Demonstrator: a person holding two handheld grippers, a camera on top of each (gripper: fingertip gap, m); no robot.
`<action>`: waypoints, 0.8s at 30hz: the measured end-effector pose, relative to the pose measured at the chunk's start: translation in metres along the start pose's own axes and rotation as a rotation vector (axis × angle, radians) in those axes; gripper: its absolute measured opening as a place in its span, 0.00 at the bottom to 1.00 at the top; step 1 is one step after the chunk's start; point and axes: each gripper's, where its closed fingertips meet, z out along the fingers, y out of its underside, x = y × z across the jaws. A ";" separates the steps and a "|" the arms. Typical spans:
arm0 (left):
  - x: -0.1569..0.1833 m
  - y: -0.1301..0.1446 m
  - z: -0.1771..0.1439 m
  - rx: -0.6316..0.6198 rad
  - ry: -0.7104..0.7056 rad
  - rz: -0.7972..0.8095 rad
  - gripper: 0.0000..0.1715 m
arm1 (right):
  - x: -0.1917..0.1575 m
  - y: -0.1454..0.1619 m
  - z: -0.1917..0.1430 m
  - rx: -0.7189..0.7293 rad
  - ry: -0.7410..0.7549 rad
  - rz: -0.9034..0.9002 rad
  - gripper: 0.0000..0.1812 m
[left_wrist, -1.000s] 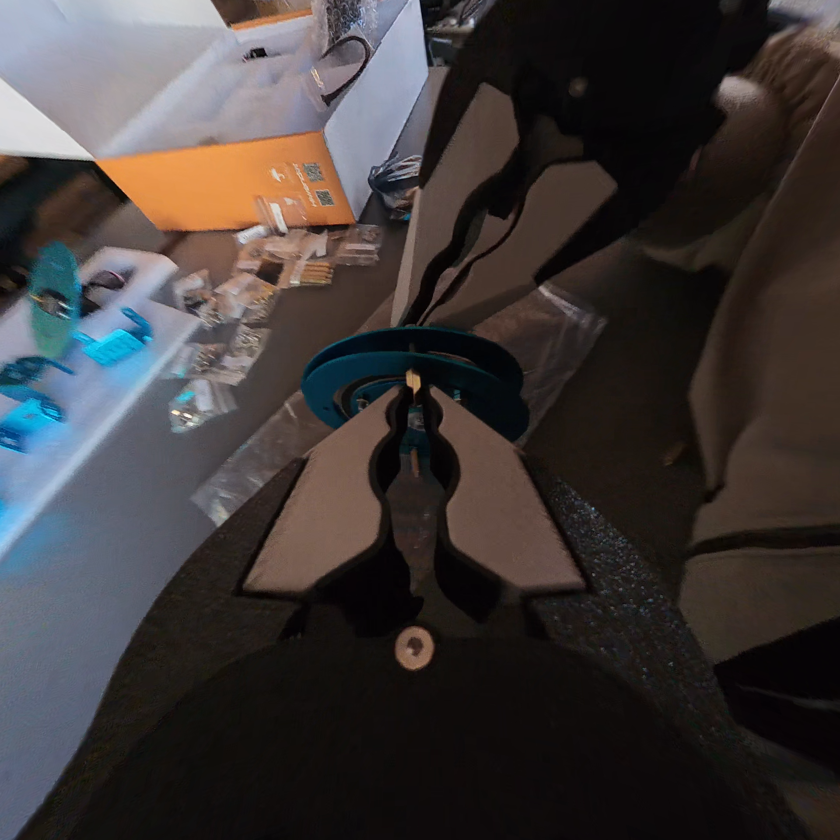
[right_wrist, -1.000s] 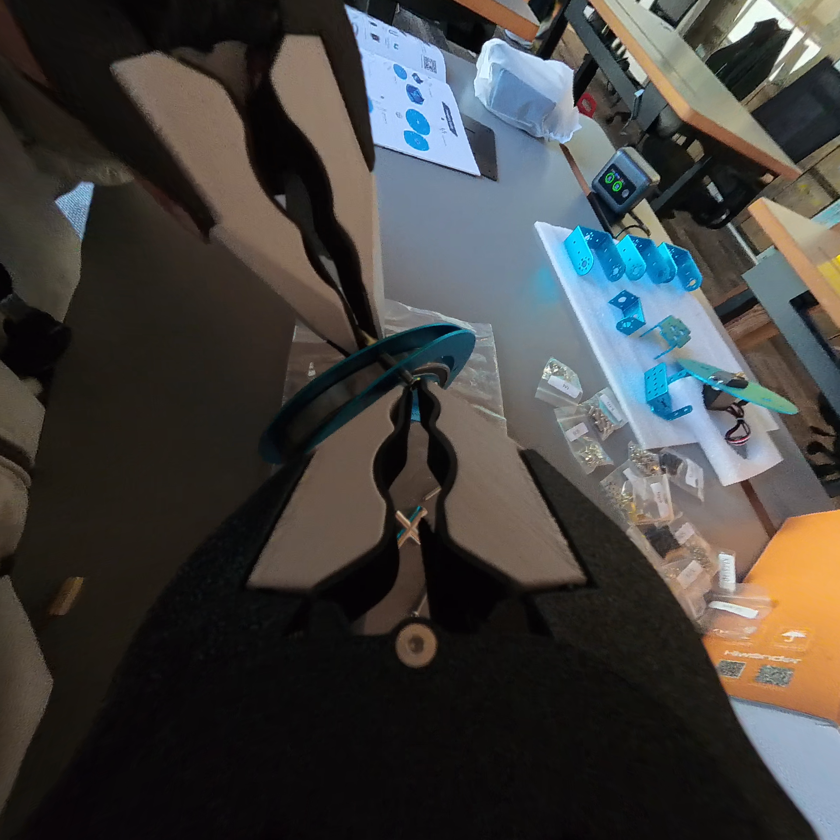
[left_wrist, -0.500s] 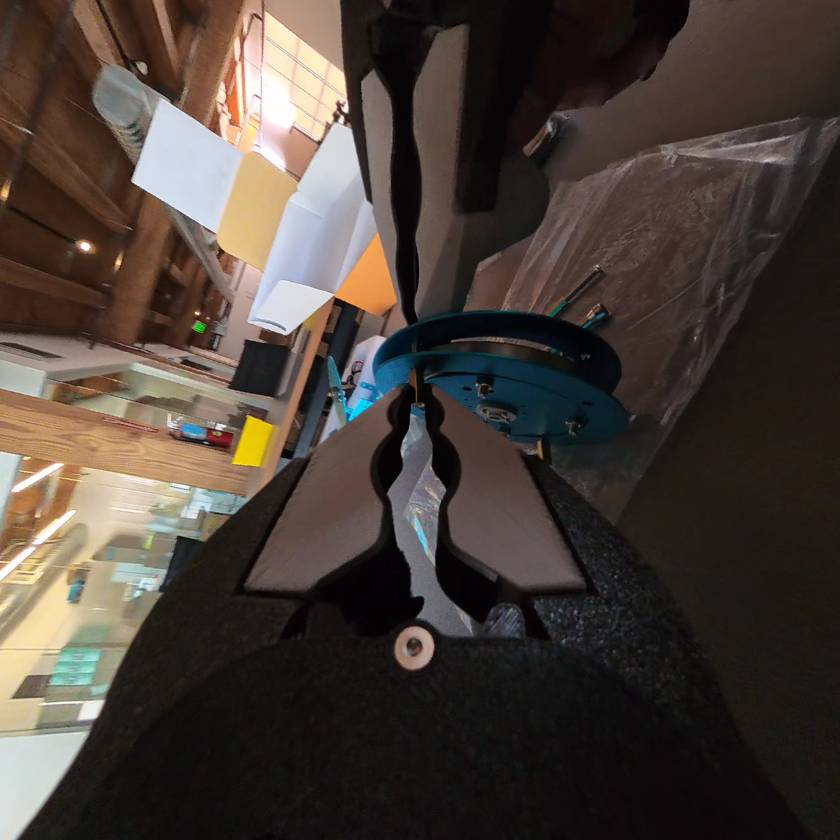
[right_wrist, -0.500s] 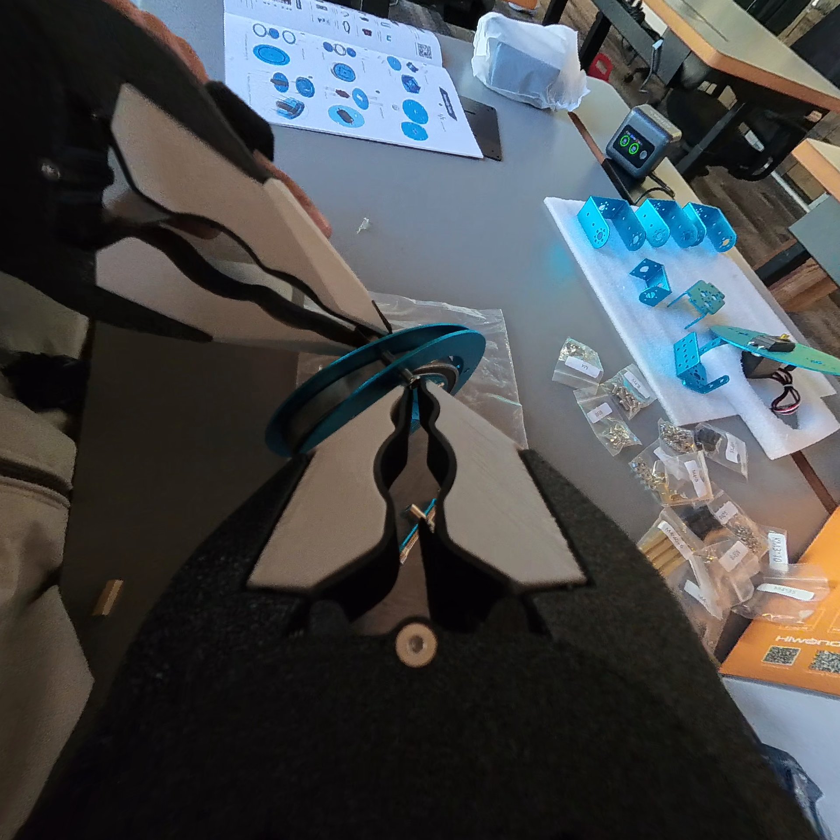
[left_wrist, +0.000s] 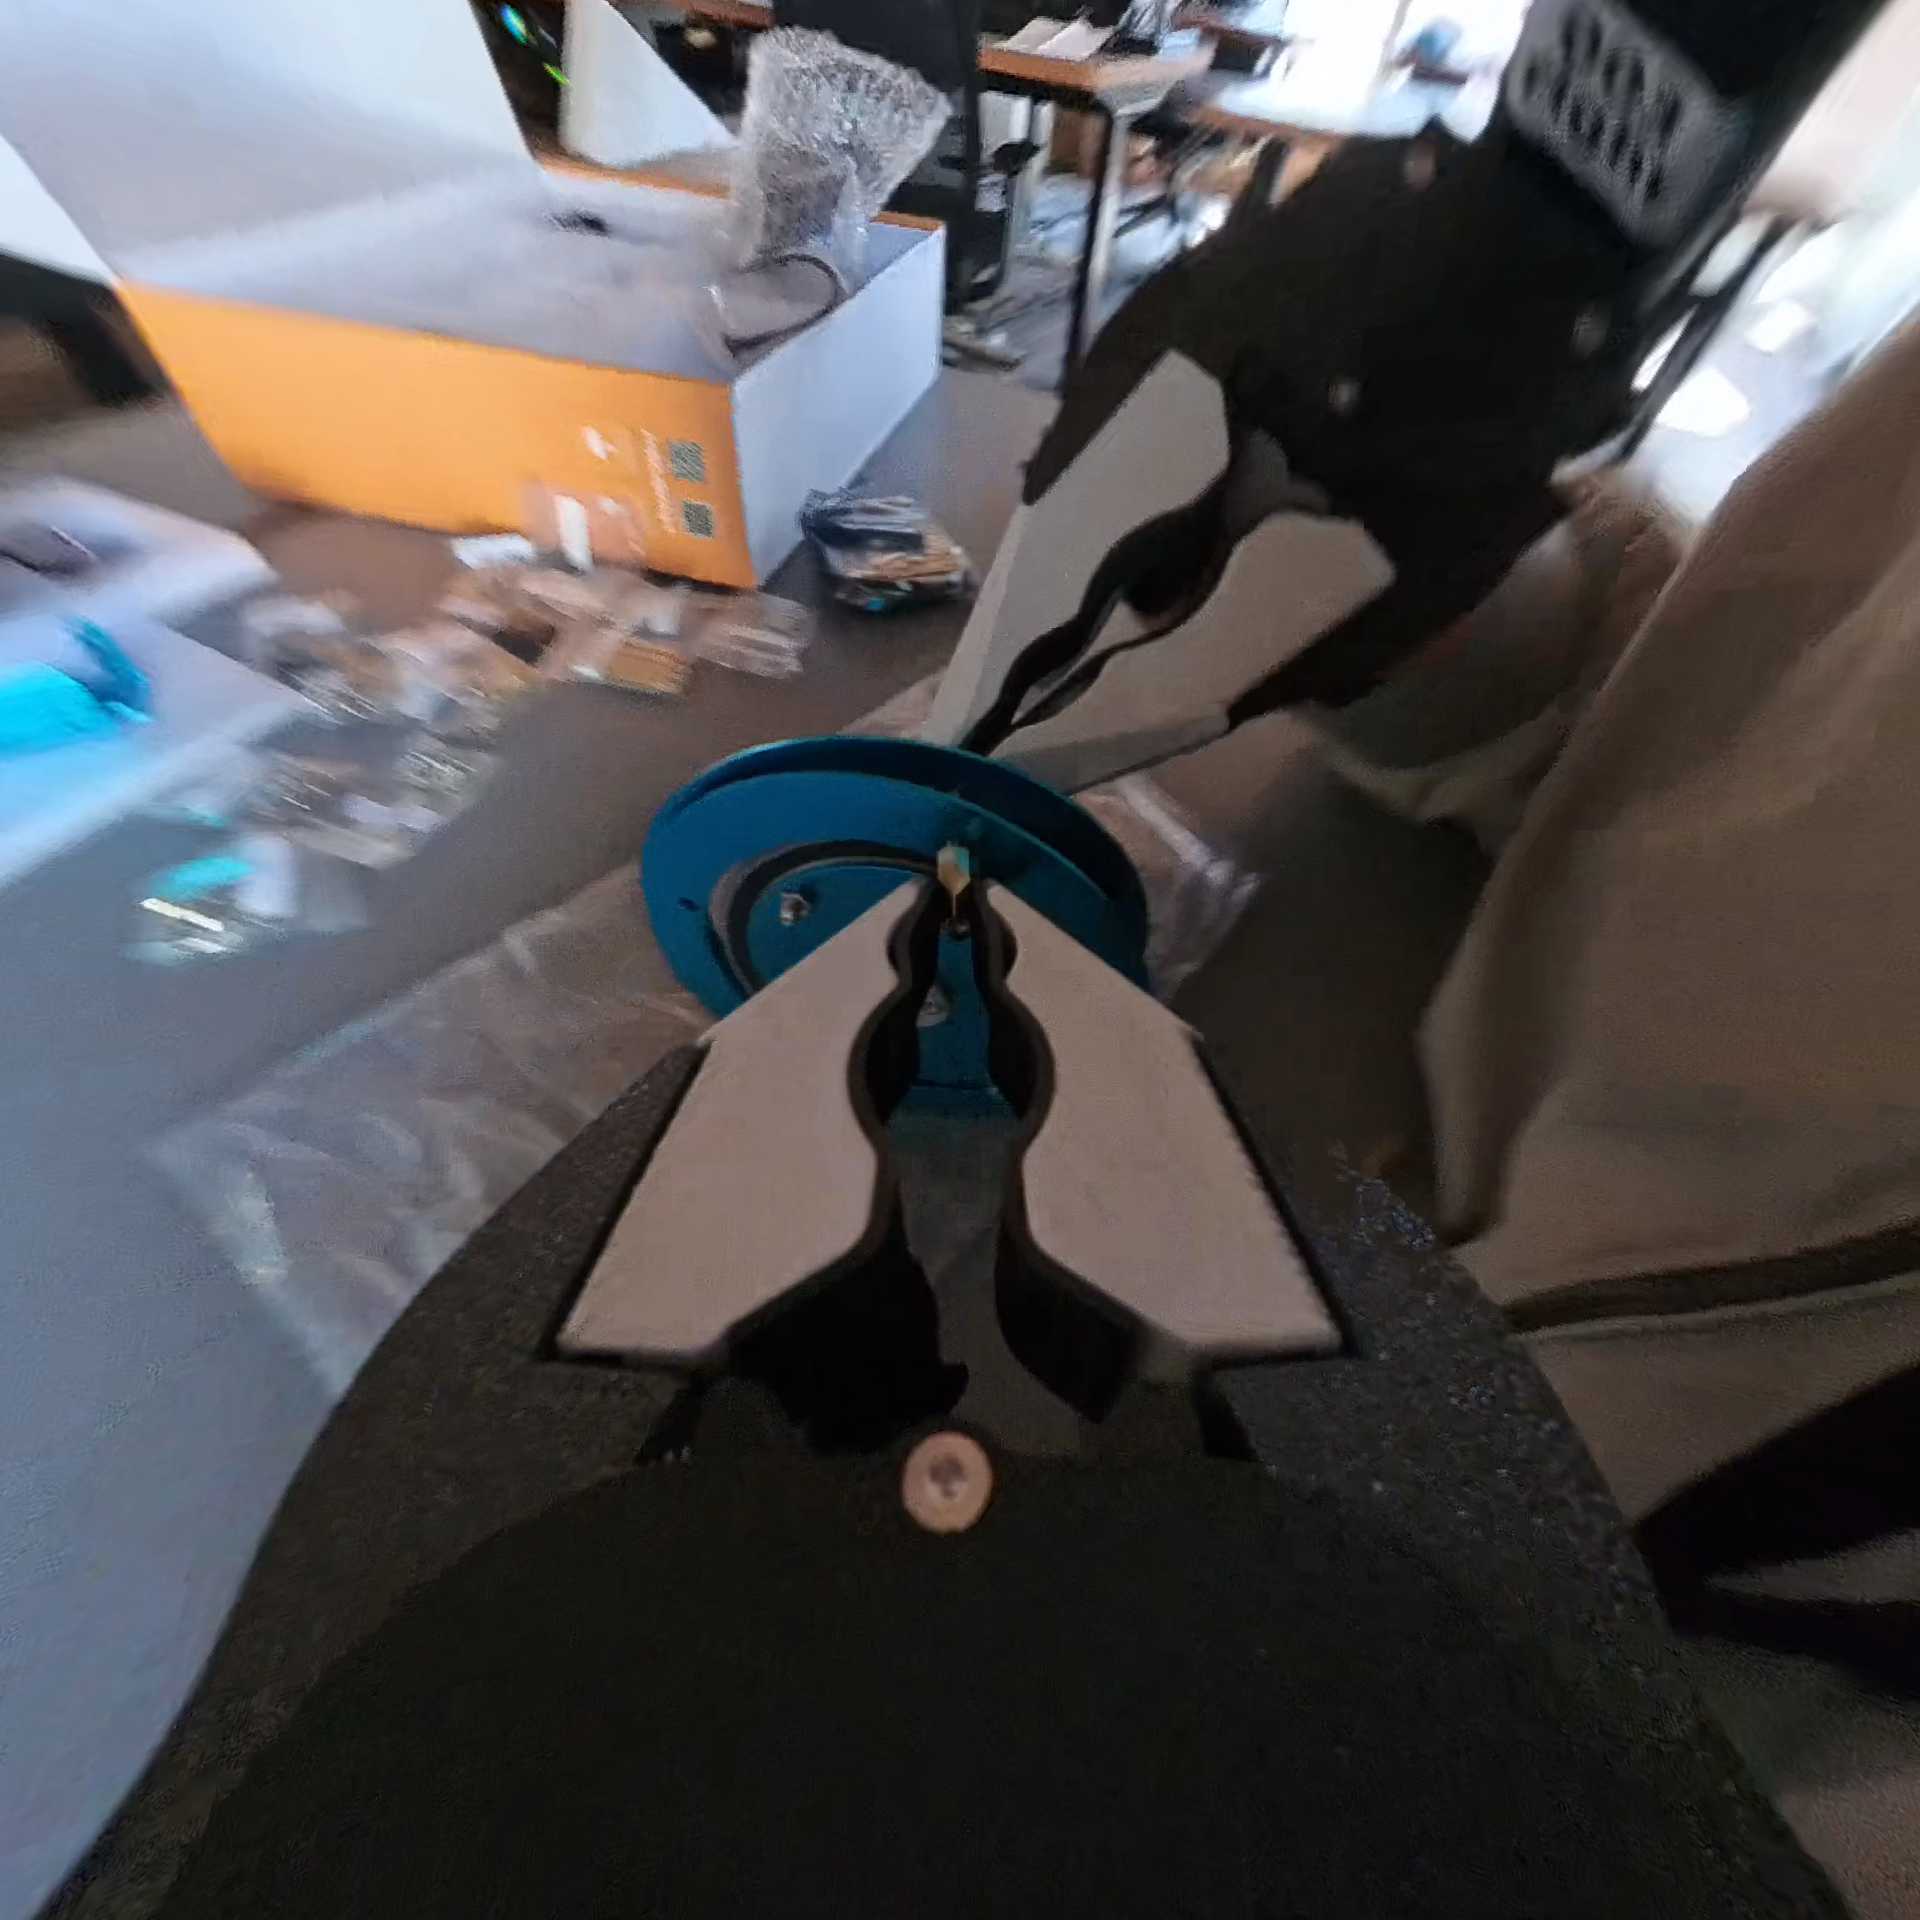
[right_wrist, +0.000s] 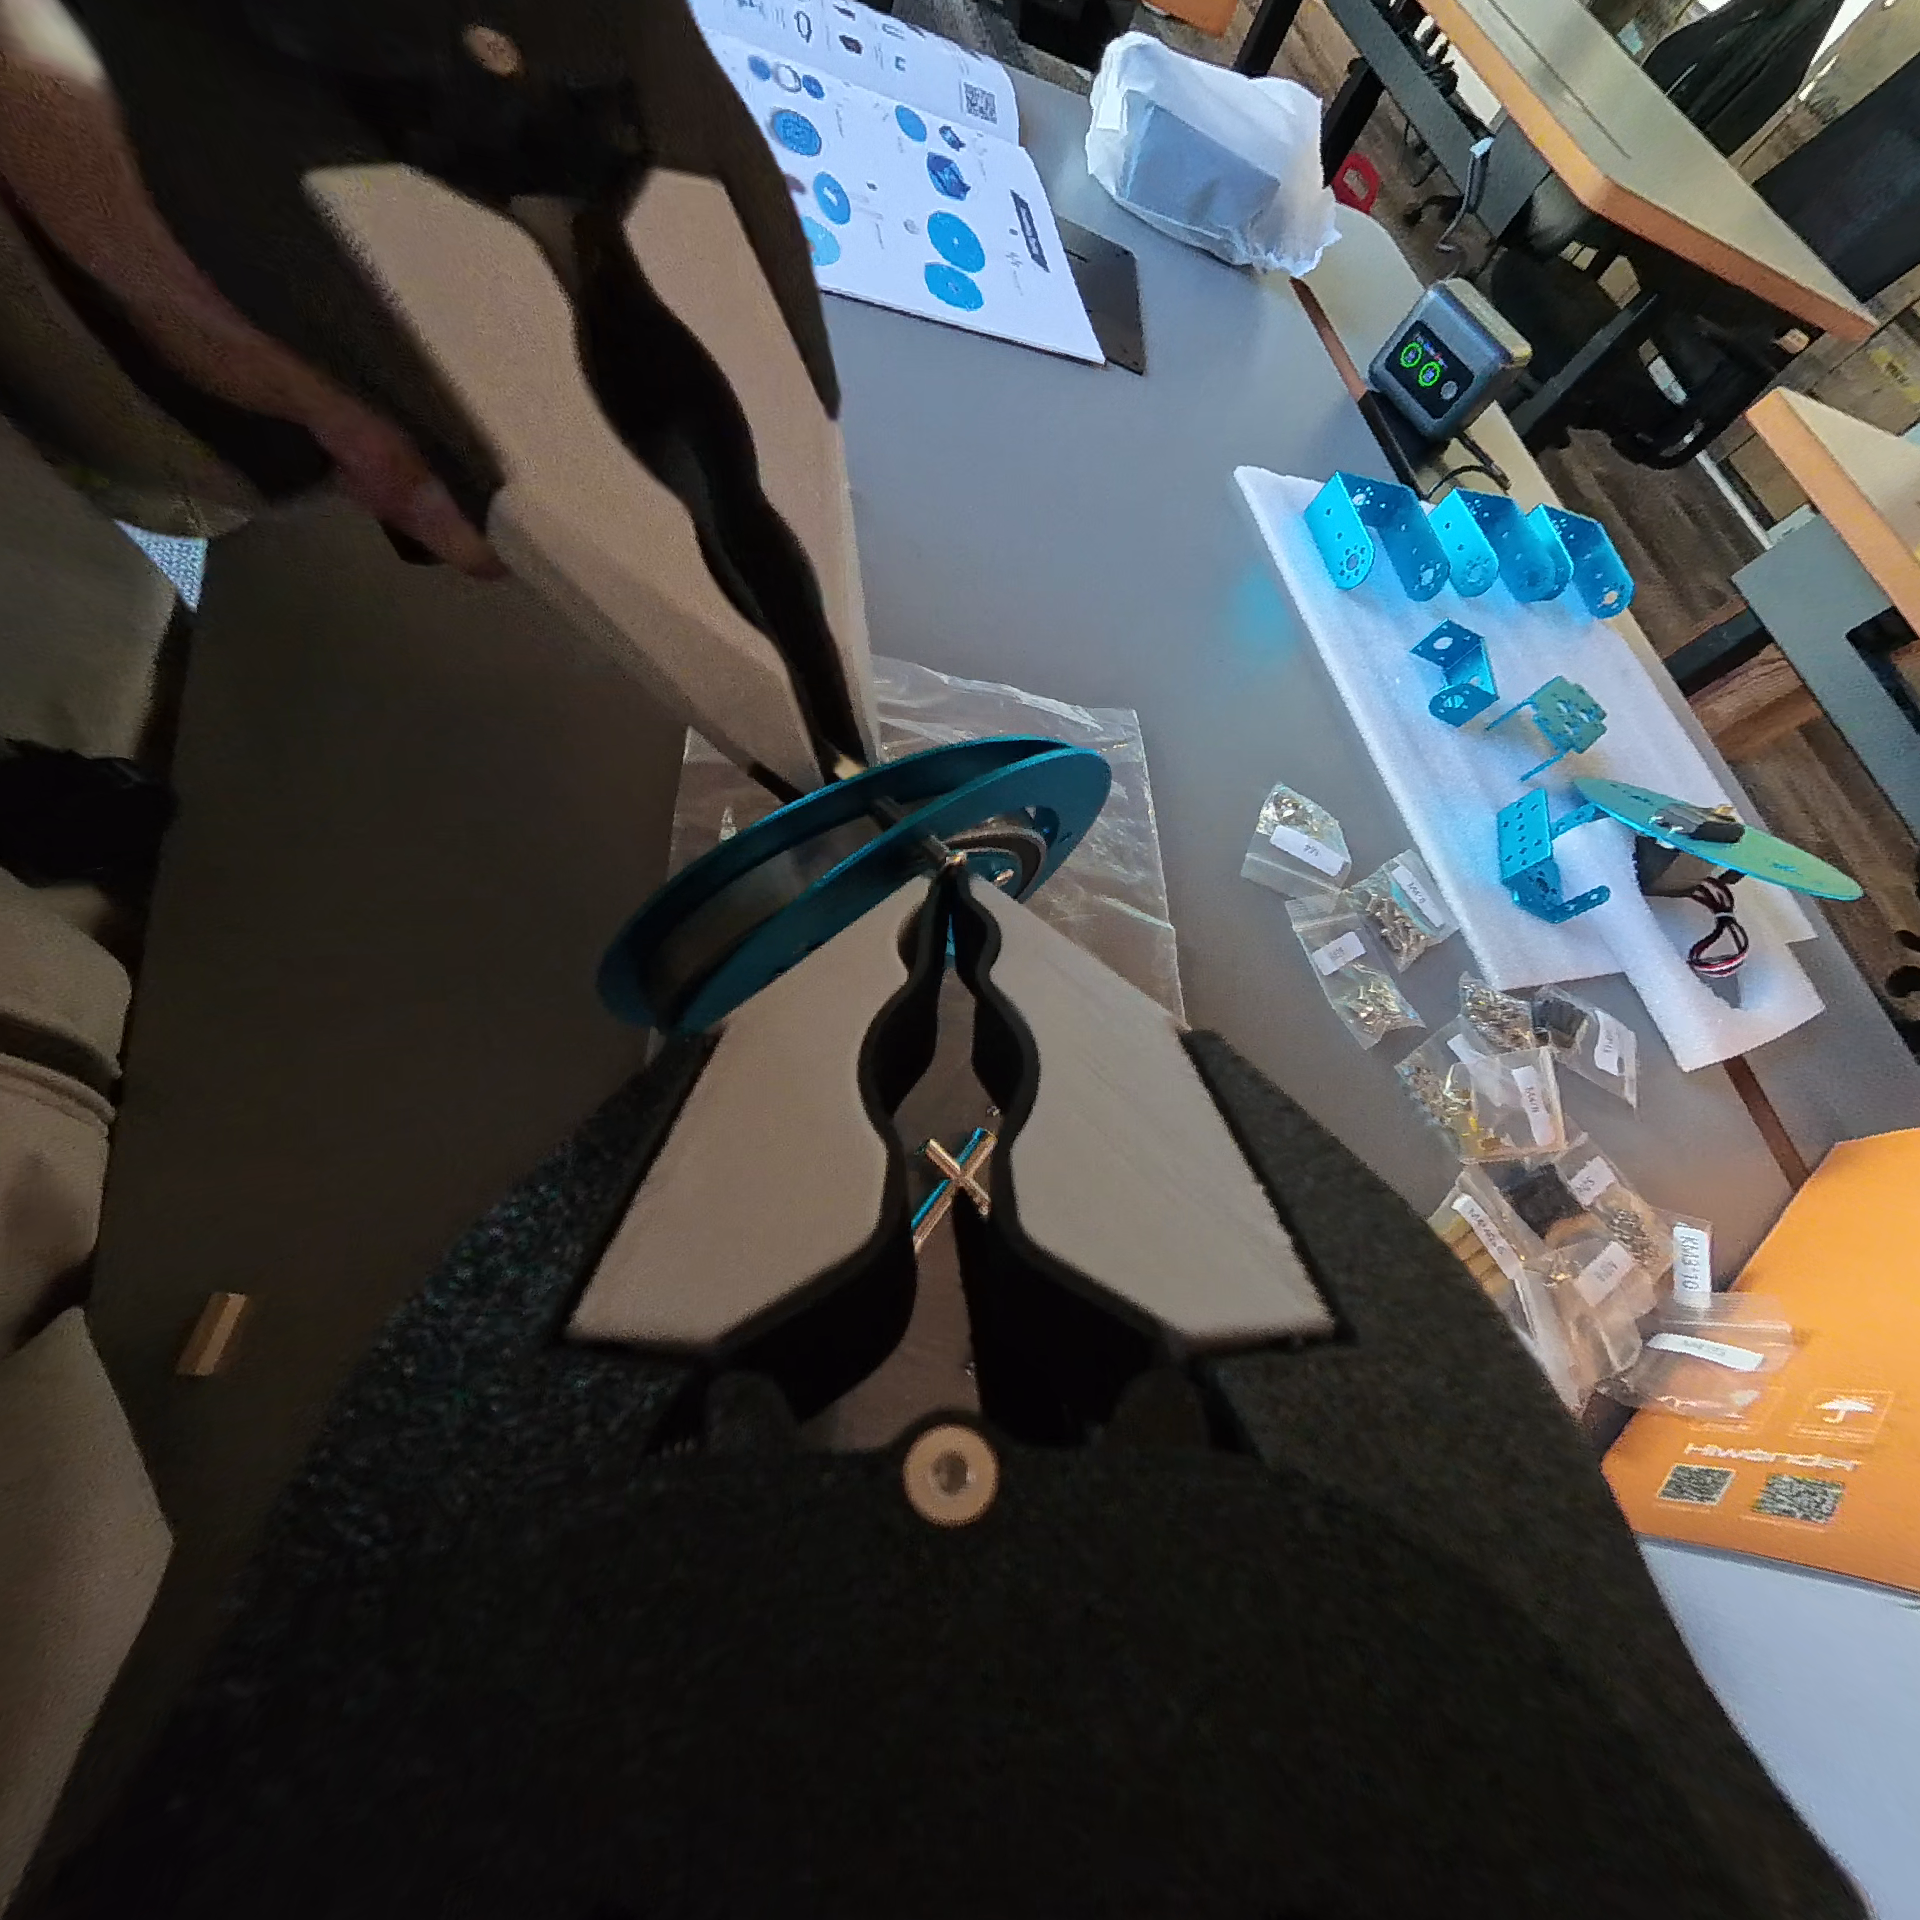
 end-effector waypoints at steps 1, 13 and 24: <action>0.001 0.000 0.000 0.010 0.059 -0.100 0.02 | 0.000 0.000 0.000 0.000 0.001 -0.002 0.00; 0.007 -0.001 -0.005 0.074 0.481 -0.739 0.02 | -0.003 -0.002 0.001 0.009 0.004 -0.036 0.00; 0.003 -0.004 -0.002 -0.097 0.463 -0.695 0.02 | 0.008 -0.008 -0.004 -0.056 0.313 -0.509 0.06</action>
